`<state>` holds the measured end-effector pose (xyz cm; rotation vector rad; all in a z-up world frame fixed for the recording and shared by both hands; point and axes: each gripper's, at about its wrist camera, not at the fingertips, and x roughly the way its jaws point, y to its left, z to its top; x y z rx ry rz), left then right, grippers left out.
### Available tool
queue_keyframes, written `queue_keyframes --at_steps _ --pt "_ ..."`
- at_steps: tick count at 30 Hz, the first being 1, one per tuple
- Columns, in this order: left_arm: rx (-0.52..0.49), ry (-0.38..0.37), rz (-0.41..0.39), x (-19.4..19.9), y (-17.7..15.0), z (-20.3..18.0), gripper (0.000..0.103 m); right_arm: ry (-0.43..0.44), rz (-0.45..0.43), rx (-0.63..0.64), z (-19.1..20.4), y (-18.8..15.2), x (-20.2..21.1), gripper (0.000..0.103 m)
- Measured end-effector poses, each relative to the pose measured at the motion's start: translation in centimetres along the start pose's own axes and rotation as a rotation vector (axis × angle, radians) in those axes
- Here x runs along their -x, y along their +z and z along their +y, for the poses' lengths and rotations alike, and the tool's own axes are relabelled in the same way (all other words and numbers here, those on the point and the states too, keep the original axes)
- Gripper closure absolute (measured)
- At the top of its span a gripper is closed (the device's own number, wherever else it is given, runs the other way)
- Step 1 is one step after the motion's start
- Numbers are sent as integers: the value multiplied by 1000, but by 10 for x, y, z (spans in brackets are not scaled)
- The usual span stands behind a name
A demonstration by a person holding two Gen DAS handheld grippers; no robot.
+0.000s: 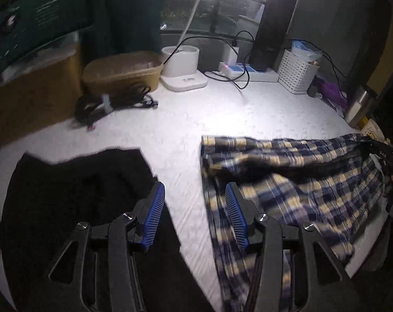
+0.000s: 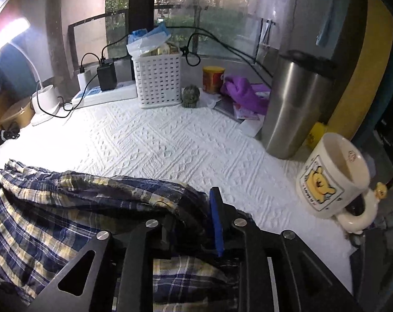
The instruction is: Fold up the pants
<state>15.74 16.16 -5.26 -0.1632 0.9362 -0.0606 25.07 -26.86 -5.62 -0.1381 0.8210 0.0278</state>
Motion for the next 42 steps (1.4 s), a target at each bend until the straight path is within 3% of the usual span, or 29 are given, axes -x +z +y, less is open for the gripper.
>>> queue_keyframes --at_steps 1,2,3,4,8,12,15,20,25,27,29,31,33,35,36,38,42 --pt "-4 -15 7 4 -6 -1 55 -8 -6 2 0 0 4 67" --pt "-14 -32 17 8 -12 -4 55 -21 -12 3 0 0 8 29" --pt "-27 -53 31 11 -19 -8 55 -44 -19 -1 -3 0 13 6" --pt "-40 -80 47 13 -27 -14 55 -51 -30 -5 -5 -1 18 0" --pt "-72 -182 138 8 -61 -38 55 -69 -59 -16 -16 2 42 0" --pt "-45 -198 172 9 -86 -47 55 -23 -80 10 -3 -4 60 0" --pt "-18 -220 151 19 -94 -47 55 72 -85 32 24 -13 70 0" --pt "38 -278 146 19 -103 -37 55 351 -44 146 106 -40 79 1" --pt "76 -292 141 19 -110 -28 55 545 -37 342 193 -65 98 10" --pt "84 -282 110 21 -107 -25 55 592 -35 414 222 -73 105 22" --pt "77 -292 81 24 -104 -25 55 613 -21 459 239 -76 106 43" --pt "53 -297 47 27 -96 -27 55 630 -16 499 249 -78 108 57" --pt "27 -311 28 26 -89 -32 55 647 -15 524 255 -82 111 62" --pt "-8 -320 51 16 -86 -37 57 656 -10 543 258 -86 112 76" --pt "-24 -314 74 9 -87 -39 60 659 -1 544 258 -88 110 79" --pt "-53 -281 133 -7 -90 -44 87 661 9 540 259 -91 106 88" --pt "-72 -249 102 -6 -87 -45 101 673 16 483 251 -92 100 92"
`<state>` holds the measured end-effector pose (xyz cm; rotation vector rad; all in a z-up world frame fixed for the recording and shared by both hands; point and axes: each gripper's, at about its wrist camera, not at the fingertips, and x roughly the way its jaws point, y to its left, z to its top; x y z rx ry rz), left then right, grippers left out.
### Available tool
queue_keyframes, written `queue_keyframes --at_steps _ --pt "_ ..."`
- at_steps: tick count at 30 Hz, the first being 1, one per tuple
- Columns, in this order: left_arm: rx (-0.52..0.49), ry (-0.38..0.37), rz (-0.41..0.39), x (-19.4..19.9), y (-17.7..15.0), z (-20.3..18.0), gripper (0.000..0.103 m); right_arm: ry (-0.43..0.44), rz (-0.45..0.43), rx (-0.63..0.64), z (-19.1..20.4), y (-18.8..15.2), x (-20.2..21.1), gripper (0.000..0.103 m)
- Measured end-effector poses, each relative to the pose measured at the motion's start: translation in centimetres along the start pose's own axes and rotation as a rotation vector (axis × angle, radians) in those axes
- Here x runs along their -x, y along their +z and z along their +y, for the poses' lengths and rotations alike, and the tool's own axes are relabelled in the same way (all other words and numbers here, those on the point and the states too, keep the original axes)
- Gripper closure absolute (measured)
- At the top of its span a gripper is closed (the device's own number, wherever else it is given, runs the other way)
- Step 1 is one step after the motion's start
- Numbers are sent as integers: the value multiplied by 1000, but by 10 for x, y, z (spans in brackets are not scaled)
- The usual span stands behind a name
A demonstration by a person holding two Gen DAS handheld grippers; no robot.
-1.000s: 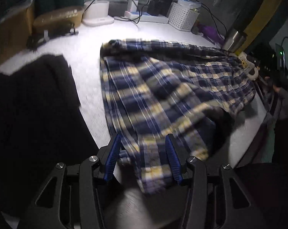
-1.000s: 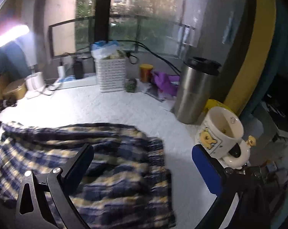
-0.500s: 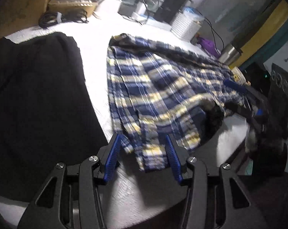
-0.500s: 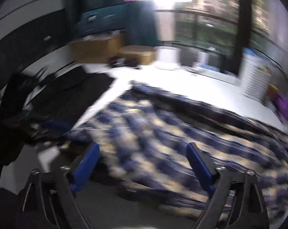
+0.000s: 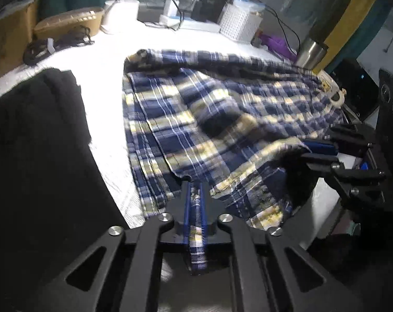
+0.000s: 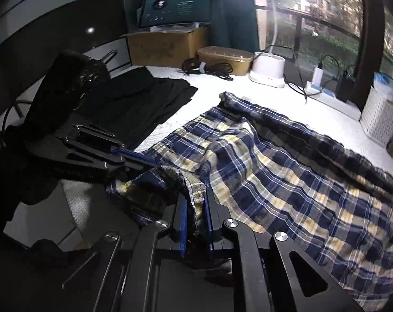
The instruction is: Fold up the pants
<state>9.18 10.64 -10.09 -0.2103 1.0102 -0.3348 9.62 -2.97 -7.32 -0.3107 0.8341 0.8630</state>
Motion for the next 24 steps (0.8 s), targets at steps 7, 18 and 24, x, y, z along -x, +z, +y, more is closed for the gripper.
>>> queue_keyframes --at_steps 7,18,24 --pt "-13 56 -273 76 33 -11 101 -7 -135 -53 -10 15 28 92" --pt "77 130 -50 35 -27 16 101 87 49 7 18 -28 -22 92" --pt "94 138 36 34 -37 14 101 133 67 -15 15 -40 -20 92"
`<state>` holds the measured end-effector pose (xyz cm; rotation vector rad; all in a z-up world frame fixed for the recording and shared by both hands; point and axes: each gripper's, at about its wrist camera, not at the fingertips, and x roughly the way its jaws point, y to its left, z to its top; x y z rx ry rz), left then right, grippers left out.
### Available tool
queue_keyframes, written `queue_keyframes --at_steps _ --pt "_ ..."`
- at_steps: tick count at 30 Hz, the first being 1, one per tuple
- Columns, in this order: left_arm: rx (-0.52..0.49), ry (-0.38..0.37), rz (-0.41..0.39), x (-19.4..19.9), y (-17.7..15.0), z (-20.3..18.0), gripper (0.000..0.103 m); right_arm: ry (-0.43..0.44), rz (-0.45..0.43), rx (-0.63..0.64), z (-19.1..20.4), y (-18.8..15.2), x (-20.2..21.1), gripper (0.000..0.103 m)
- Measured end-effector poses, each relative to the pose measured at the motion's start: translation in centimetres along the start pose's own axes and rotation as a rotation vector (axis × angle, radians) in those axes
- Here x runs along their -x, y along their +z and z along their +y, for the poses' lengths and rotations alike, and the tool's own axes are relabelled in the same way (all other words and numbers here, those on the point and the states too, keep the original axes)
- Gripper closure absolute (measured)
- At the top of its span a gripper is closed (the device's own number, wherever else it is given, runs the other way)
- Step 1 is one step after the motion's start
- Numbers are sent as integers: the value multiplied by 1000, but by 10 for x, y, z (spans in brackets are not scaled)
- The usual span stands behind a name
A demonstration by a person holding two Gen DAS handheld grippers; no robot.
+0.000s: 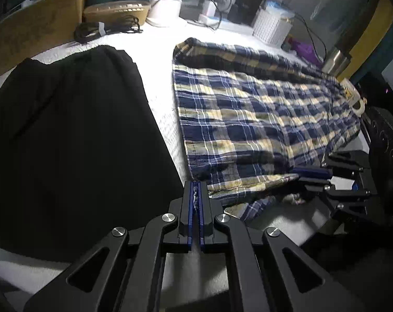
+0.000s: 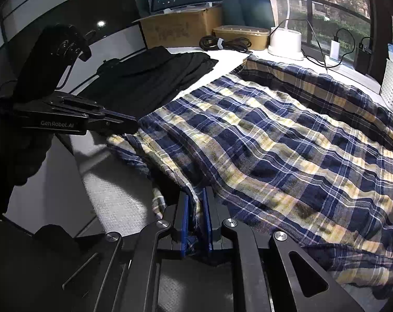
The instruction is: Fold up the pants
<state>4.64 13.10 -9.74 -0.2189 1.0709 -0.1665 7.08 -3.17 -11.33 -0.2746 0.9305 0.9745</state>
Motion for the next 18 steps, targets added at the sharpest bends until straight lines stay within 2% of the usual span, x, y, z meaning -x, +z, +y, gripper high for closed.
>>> queue_keyframes --at_steps 2,6,7,8,9,10,11,13,15,18 --pt "-40 9 14 8 3 -6 100 0 1 13 0 -1 3 92" --pt "-75 72 18 21 13 -5 100 -17 -9 15 -3 -8 19 89" --pt "-72 83 10 25 17 -1 100 -26 -17 10 -5 -9 24 76" --pt "-67 90 -2 28 21 1 100 -36 -27 -2 -9 -9 29 44" --pt "-60 95 -15 30 27 4 99 -42 -35 -16 -14 -8 34 25" --pt "-56 100 -30 31 34 6 92 -49 -49 -35 -20 -8 39 2" --pt "-56 104 -44 31 41 6 74 -60 -71 -55 -28 -7 46 1" --pt "-56 104 -85 27 59 5 60 -90 -85 -79 -41 -6 54 1" --pt "-65 86 -108 17 80 3 60 -153 -101 -108 -58 -2 61 1" --pt "-107 88 -115 -3 106 -5 60 -193 -128 -155 -82 1 70 1"
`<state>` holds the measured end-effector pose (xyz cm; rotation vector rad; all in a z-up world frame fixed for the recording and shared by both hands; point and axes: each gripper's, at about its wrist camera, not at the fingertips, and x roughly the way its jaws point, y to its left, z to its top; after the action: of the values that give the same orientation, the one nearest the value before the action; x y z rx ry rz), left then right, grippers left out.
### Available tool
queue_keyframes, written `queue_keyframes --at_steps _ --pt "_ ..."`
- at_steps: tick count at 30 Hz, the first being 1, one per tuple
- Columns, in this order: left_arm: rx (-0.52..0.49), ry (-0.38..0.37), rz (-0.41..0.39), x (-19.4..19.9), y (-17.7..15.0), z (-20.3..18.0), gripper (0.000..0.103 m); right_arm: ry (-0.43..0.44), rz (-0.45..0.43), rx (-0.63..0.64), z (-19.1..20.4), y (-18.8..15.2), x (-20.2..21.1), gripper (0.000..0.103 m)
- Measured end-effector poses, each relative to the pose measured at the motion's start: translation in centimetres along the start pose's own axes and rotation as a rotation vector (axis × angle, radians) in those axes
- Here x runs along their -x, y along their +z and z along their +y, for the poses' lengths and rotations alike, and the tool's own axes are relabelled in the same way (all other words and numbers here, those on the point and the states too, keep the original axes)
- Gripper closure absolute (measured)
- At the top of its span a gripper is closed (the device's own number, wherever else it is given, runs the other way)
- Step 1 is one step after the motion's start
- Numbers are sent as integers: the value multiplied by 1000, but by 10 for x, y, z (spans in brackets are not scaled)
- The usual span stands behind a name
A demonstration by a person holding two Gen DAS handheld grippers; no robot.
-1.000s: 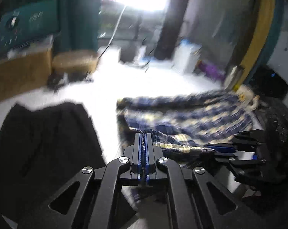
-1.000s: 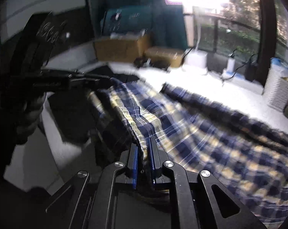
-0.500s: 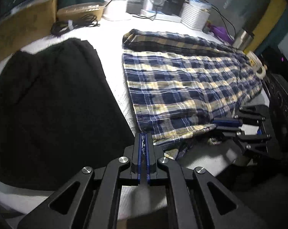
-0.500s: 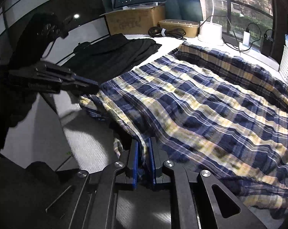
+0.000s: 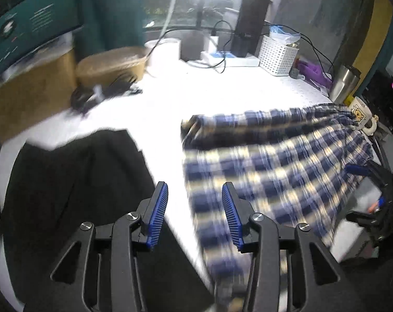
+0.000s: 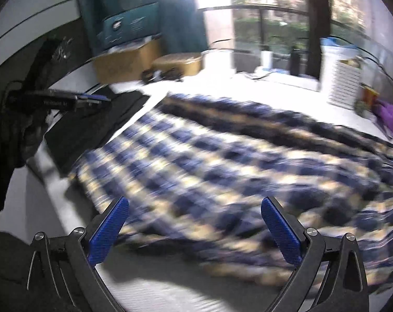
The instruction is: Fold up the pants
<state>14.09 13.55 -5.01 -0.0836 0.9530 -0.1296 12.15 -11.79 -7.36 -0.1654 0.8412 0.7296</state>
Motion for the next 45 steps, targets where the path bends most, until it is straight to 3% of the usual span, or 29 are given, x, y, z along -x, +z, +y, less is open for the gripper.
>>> queue_keyframes --at_steps 5,9,10,11,14,15,20,23,29,33,34,41,45 --pt "-127 37 -4 -45 33 -12 60 -65 -50 -89 -44 16 4 1" --pt "-113 24 28 -75 48 1 61 -95 -59 -114 -66 31 -2 2" --pt "-112 23 32 -80 50 4 62 -103 -56 -108 -69 35 -5 8" --pt "-114 17 32 -83 52 6 68 -107 -48 -101 -71 39 -8 21" --pt "-107 -25 35 -88 54 12 83 -105 -16 -79 -73 56 -26 41" --pt "-105 -60 36 -87 53 13 86 -96 -12 -72 -73 61 -30 43" --pt "-87 -114 24 -80 53 18 88 -25 2 23 -50 91 -60 44" --pt "-80 -108 34 -85 52 24 88 12 90 51 -44 99 -106 44" --pt "-100 -118 66 -100 54 20 88 -76 155 -57 -71 101 -147 45" --pt "-149 -104 61 -109 59 8 90 -89 141 -90 -80 104 -146 45" --pt "-148 -90 59 -110 60 10 103 -93 139 -91 -80 104 -146 45" --pt "-2 -76 -2 -101 59 39 103 -133 110 -132 -89 101 -140 44" --pt "44 -87 30 -103 53 41 103 -150 97 -144 -92 103 -135 44"
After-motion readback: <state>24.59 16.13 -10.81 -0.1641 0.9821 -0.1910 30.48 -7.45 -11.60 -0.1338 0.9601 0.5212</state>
